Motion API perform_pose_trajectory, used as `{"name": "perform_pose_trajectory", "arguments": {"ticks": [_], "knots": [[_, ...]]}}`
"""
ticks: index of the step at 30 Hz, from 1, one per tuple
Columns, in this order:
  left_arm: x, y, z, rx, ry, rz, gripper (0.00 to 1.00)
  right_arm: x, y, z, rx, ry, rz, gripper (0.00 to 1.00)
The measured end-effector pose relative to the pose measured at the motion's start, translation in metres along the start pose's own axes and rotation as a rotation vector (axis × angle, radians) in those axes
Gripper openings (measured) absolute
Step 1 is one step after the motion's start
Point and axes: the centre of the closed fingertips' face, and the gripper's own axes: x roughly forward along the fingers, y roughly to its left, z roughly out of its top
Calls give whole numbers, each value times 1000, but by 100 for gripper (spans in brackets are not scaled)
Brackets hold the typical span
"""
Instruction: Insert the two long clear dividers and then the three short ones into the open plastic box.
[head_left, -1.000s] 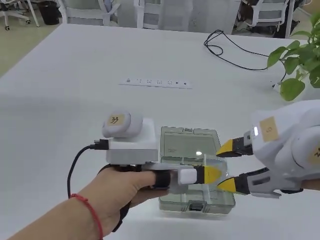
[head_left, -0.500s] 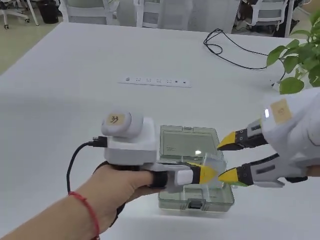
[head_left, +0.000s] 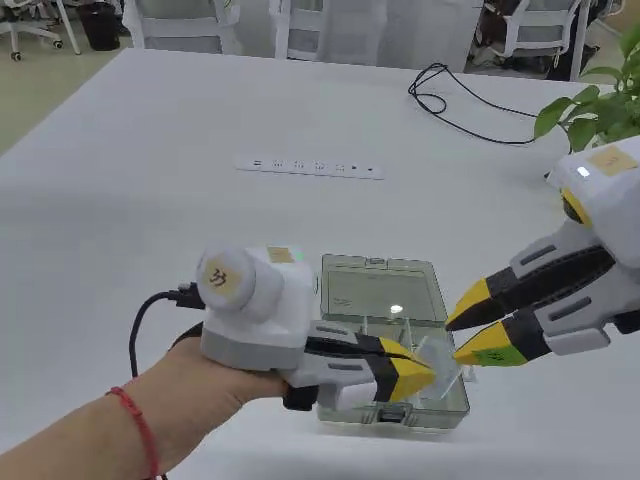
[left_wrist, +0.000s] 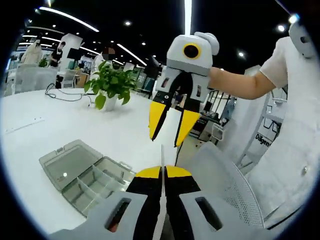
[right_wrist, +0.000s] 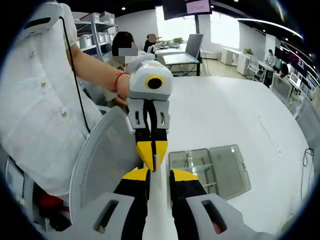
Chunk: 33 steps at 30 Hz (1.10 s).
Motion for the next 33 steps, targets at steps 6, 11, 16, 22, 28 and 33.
{"name": "perform_pose_trajectory", "arguments": {"ticks": [6, 11, 16, 22, 28, 33], "knots": [[0, -11, 4, 27, -18, -50, 0, 6, 17, 1, 18, -11, 103, 13], [0, -15, 4, 45, -21, -62, 0, 8, 22, -1, 29, -9, 141, 8], [-1, -18, 6, 56, -31, -74, 0, 8, 25, -2, 43, -15, 163, 6], [-1, -19, 5, 56, -29, -76, 0, 10, 28, -3, 55, -22, 175, 3], [0, -19, 4, 65, -27, -73, 0, 12, 30, -3, 46, -20, 174, 3], [0, -19, 2, 64, -20, -70, 0, 13, 29, -5, 38, -14, 170, 3]]}}
